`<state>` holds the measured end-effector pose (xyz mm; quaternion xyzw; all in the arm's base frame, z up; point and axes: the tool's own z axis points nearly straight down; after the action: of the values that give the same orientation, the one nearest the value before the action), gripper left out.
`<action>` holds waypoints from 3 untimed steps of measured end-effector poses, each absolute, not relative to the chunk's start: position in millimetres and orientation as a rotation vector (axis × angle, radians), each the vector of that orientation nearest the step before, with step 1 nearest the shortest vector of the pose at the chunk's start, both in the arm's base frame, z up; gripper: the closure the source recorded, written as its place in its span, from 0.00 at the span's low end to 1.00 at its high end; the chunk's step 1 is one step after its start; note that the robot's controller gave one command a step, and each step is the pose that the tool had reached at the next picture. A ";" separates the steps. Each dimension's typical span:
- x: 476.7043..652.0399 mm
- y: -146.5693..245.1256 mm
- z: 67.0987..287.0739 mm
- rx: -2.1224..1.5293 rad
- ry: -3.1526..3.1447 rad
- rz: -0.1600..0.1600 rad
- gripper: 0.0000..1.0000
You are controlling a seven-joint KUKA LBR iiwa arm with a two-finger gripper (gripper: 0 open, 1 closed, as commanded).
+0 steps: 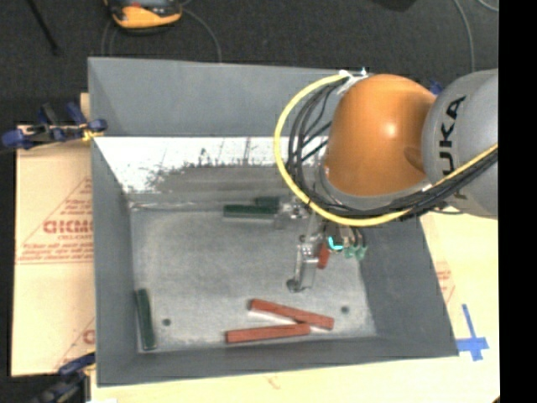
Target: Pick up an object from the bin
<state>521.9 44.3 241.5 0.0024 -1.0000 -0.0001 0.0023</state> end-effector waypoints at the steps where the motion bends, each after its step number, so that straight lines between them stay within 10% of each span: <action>1: 523.4 44.2 245.6 0.005 -3.145 -0.002 0.00; 3: 469.7 25.1 159.9 0.119 -3.137 0.001 0.00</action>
Offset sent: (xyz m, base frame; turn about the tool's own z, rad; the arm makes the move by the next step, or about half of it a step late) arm -0.0450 -0.0270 -0.1715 -0.0504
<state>469.7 25.1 159.9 0.0378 -0.9993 0.0004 0.0012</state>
